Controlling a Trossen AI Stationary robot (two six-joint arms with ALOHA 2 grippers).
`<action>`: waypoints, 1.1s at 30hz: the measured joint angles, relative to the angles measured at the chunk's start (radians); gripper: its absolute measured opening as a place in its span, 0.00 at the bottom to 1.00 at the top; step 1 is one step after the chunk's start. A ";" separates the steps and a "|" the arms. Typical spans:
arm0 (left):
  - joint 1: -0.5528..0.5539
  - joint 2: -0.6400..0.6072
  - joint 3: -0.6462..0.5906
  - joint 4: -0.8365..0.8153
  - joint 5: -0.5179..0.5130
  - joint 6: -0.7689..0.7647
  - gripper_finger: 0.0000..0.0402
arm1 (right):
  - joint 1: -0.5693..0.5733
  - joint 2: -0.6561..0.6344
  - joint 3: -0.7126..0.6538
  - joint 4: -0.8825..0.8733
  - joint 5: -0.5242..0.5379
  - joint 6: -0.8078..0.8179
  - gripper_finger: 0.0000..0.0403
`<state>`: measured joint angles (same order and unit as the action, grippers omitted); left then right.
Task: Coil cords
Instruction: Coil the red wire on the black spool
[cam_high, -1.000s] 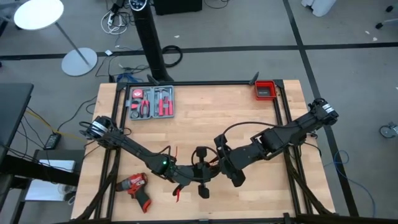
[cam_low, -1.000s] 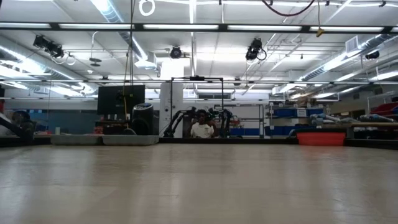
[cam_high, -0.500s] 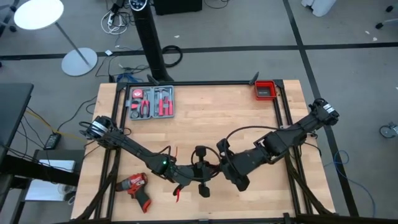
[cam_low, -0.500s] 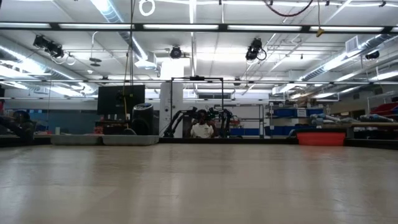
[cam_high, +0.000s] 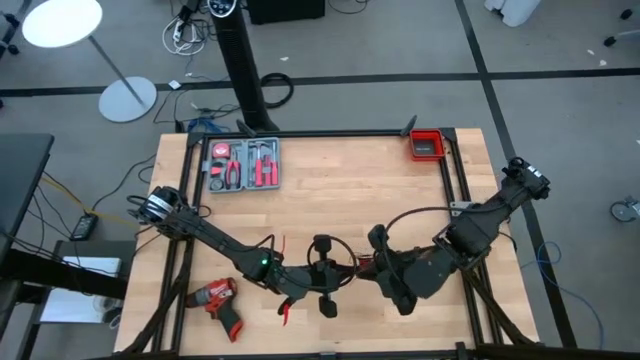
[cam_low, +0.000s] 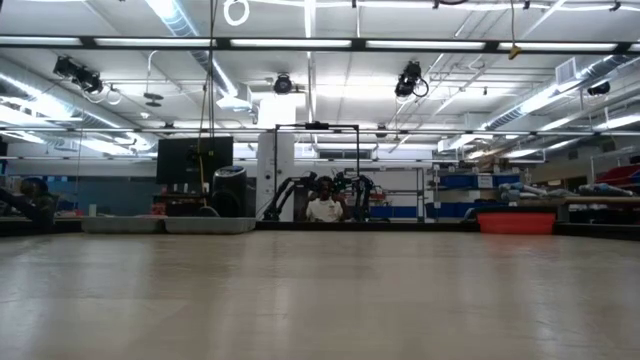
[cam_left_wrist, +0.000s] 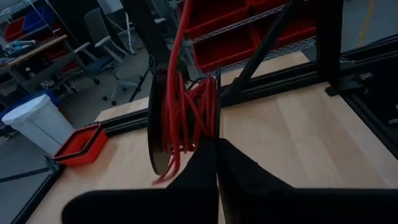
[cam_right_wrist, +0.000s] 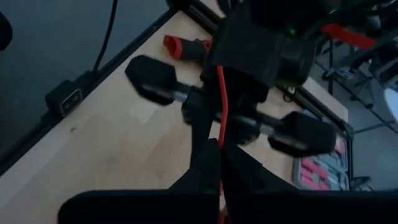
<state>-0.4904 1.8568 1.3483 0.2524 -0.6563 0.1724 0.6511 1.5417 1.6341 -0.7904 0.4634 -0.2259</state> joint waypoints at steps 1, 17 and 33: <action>-0.001 0.000 0.000 -0.001 0.000 0.001 0.00 | 0.012 0.000 0.011 -0.023 0.010 0.013 0.00; -0.009 0.000 0.001 -0.012 -0.028 0.005 0.00 | 0.202 -0.052 0.043 -0.355 0.160 0.411 0.00; -0.020 -0.001 0.056 -0.006 -0.033 0.052 0.00 | 0.191 -0.054 -0.177 -0.390 0.176 0.592 0.00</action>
<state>-0.5106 1.8560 1.4046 0.2465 -0.6890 0.2249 0.8419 1.4876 1.4574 -1.1804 0.6399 0.3664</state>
